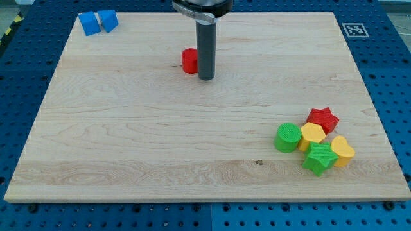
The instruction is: Push red circle towards blue triangle
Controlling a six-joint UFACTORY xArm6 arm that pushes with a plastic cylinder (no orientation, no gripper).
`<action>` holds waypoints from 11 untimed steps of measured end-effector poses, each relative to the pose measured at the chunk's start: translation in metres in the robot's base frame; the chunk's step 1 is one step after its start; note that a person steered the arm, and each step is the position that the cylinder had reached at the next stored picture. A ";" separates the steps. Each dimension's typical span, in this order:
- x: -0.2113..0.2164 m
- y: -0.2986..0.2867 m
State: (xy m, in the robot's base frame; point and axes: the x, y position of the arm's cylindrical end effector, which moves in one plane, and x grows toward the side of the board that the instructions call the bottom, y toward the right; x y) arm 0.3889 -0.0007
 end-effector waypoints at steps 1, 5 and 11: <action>-0.001 0.006; -0.014 -0.015; -0.043 -0.035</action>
